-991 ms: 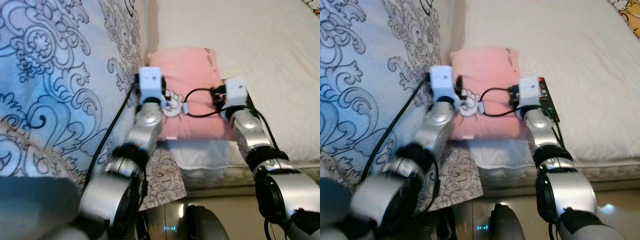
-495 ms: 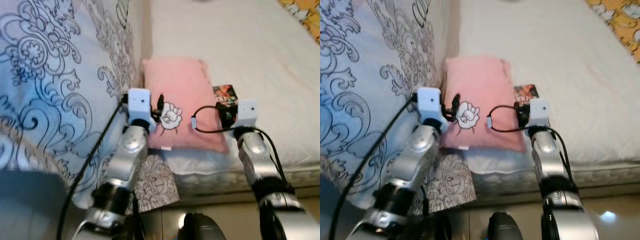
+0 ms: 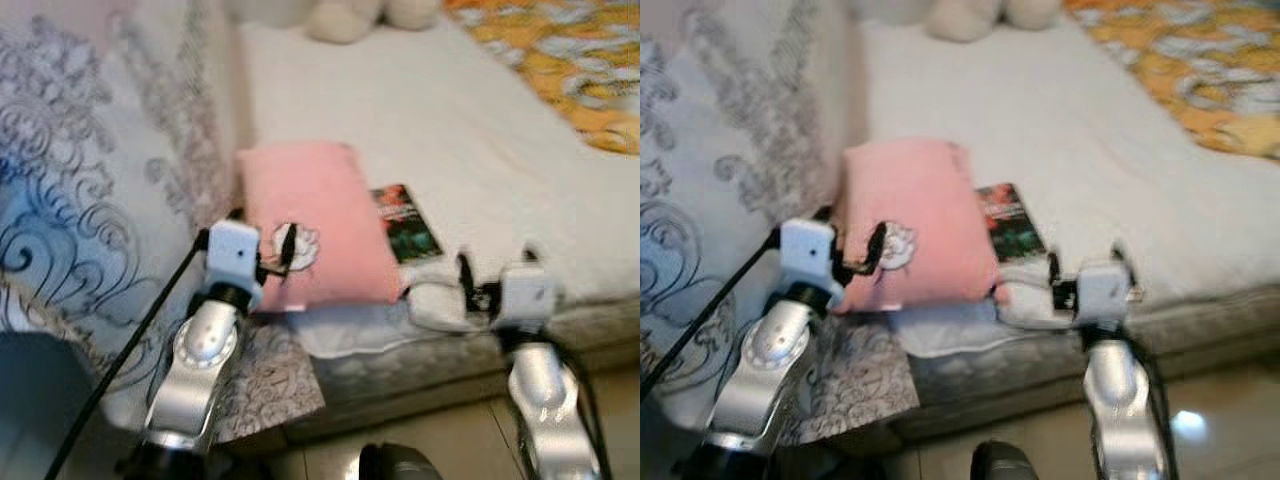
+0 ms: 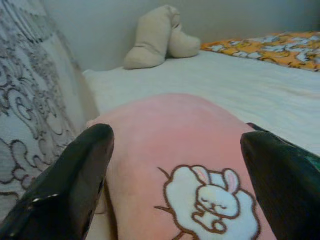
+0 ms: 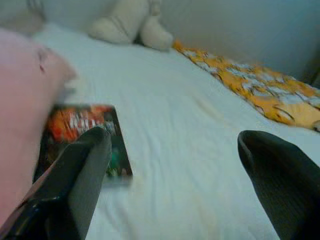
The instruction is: Clean up the room
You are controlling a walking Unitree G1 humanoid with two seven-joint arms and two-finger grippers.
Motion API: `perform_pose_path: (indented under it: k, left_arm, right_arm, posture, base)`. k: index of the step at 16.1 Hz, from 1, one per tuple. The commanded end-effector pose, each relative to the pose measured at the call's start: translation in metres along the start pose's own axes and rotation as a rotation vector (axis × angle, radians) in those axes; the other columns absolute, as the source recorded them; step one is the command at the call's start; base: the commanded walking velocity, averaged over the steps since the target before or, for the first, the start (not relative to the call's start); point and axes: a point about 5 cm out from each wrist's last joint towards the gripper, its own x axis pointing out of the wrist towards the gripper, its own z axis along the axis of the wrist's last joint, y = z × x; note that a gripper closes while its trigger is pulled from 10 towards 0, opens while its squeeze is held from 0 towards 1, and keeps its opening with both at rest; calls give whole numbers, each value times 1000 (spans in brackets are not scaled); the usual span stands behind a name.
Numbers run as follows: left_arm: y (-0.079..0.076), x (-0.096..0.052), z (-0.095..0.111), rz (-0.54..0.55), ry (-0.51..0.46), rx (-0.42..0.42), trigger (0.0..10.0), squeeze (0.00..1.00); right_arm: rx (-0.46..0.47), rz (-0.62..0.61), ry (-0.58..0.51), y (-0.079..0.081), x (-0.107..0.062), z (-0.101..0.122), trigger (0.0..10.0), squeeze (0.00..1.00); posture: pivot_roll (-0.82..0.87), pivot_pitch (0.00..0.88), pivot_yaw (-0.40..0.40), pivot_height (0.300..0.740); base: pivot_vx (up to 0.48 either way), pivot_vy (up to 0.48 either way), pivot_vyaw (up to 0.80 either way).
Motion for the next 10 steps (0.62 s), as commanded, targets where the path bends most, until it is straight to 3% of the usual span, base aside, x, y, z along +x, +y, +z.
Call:
perform_pose_path:
  k: [1,3,5,10]
  left_arm:
    - [10,-3,-12,53,42,-37,10000,0]
    - [7,-2,-17,73,63,-114,10000,0]
    - [5,-3,-29,117,130,-224,10000,0]
    - [15,0,-41,223,181,-302,10000,0]
  right_arm:
    - [10,-2,23,8,-4,-2,10000,0]
    - [31,-12,61,12,-5,-6,10000,0]
    - [91,17,45,18,10,1,10000,0]
    - [69,75,32,23,21,7,10000,0]
  posture:
    - [-153,0,47,736]
    - [-159,0,50,736]
    - [-189,0,70,736]
    - [-180,0,58,736]
  base:
    - [0,-480,0]
    - [0,-480,0]
    - [0,-467,0]
    - [0,-452,0]
